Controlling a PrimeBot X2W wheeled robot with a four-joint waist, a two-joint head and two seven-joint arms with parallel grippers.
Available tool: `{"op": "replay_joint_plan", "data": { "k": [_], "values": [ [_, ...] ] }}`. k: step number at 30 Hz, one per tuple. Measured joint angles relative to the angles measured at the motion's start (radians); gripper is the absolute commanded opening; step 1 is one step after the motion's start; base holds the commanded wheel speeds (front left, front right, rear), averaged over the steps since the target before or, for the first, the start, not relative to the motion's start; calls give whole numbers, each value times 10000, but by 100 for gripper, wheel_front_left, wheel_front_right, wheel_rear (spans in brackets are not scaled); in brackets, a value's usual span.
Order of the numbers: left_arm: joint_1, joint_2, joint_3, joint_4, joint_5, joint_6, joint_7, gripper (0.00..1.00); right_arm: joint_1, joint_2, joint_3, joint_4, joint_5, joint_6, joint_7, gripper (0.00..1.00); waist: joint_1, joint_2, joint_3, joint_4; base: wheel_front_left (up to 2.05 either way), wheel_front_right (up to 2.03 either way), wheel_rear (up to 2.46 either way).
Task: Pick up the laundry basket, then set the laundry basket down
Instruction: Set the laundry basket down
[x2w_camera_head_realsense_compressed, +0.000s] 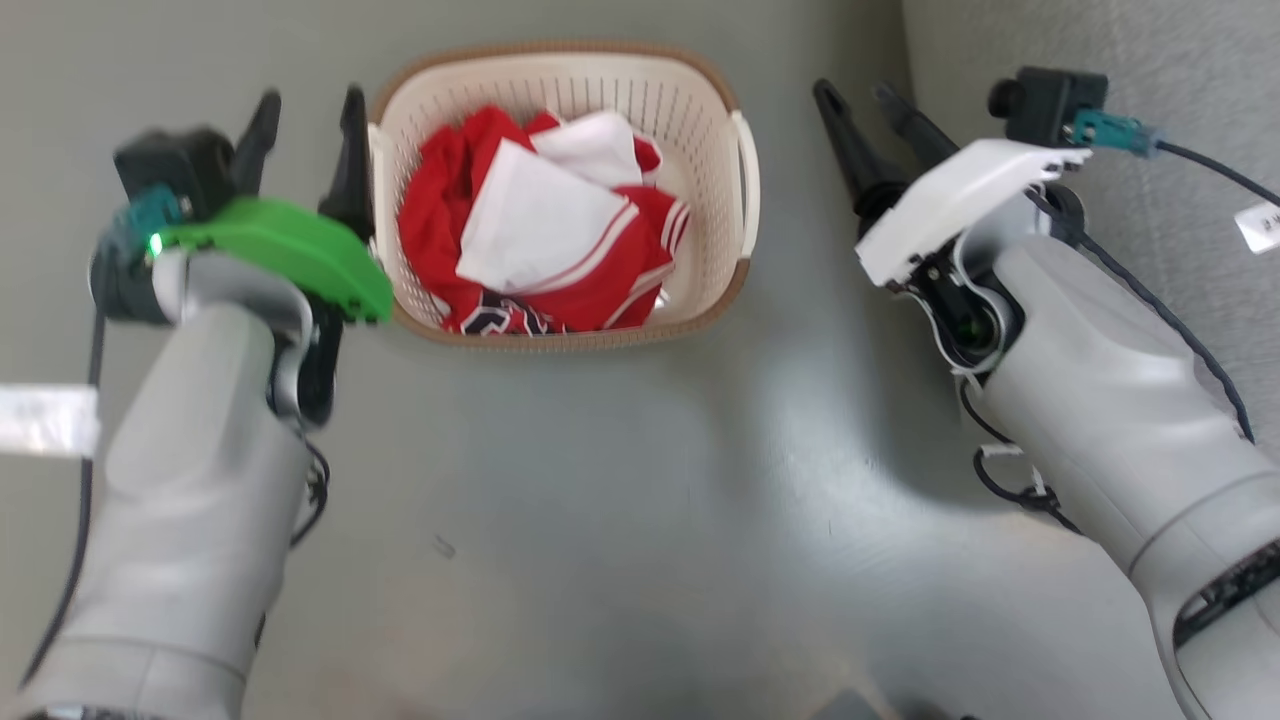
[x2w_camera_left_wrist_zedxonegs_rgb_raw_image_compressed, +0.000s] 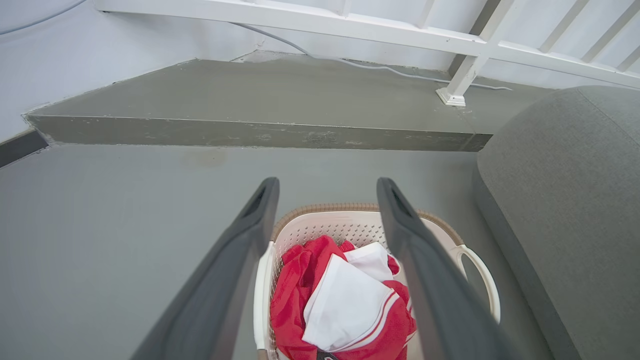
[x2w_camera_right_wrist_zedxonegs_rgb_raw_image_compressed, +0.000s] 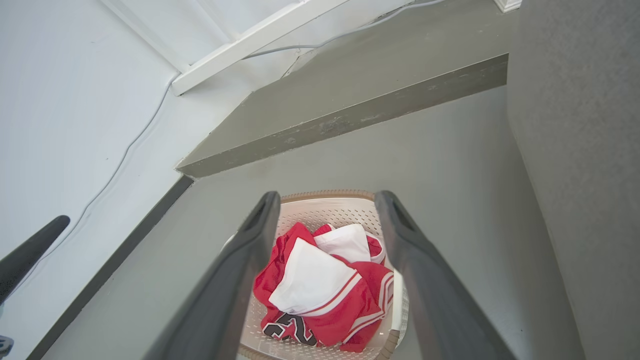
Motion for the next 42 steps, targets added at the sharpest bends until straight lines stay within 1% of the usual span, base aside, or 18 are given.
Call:
{"op": "replay_joint_plan", "data": {
  "k": [6,11,15,19,20,21,26,35,37,39,41,42],
  "values": [
    [1030,-17,286,-621,219,-40,0,100,739,-165,-533,-481,-267,0,0,100,0,0,-778,-7,0,0,0],
    [1663,-79,545,-1262,543,-58,2,100,1428,-251,-769,-821,-708,0,0,100,0,0,-1431,-33,0,0,0],
    [2210,-217,771,-1582,571,-136,0,100,1931,-376,-963,-1068,-1124,0,0,100,0,0,-1952,-53,0,0,0],
    [2768,-249,991,-1835,631,-146,2,100,2359,-445,-1256,-1373,-1503,0,0,100,0,0,-2473,-71,0,0,0],
    [2906,-255,1011,-1935,671,-205,2,100,2473,-458,-1321,-1453,-1651,0,0,100,0,0,-2607,-74,0,0,0],
    [3150,-286,1043,-2134,740,-226,2,100,2717,-483,-1517,-1634,-1831,0,0,100,0,0,-2870,-81,0,0,0],
    [3854,-336,1260,-2546,953,-230,2,100,3442,-617,-2042,-2121,-2238,-19,0,100,0,0,-3515,-97,0,0,0],
    [4915,-332,1448,-3304,1373,-228,2,100,4338,-838,-2832,-3404,-3423,-625,0,100,0,0,-4462,-130,0,0,0],
    [5021,-332,1469,-3359,1440,-228,2,100,4495,-844,-2897,-3521,-3553,-660,0,100,0,0,-4544,-131,0,0,0],
    [5243,-336,1590,-3490,1570,-219,2,100,4816,-842,-3043,-3795,-3703,-807,0,100,0,0,-4695,-134,0,0,0],
    [5463,-339,1810,-3672,1593,-182,2,100,5080,-830,-3202,-4075,-3822,-832,0,100,0,0,-4822,-138,0,0,0],
    [5539,-336,1873,-3699,1592,-174,0,100,5194,-817,-3267,-4205,-3902,-940,0,100,0,0,-4878,-141,0,0,0]
  ]
}}
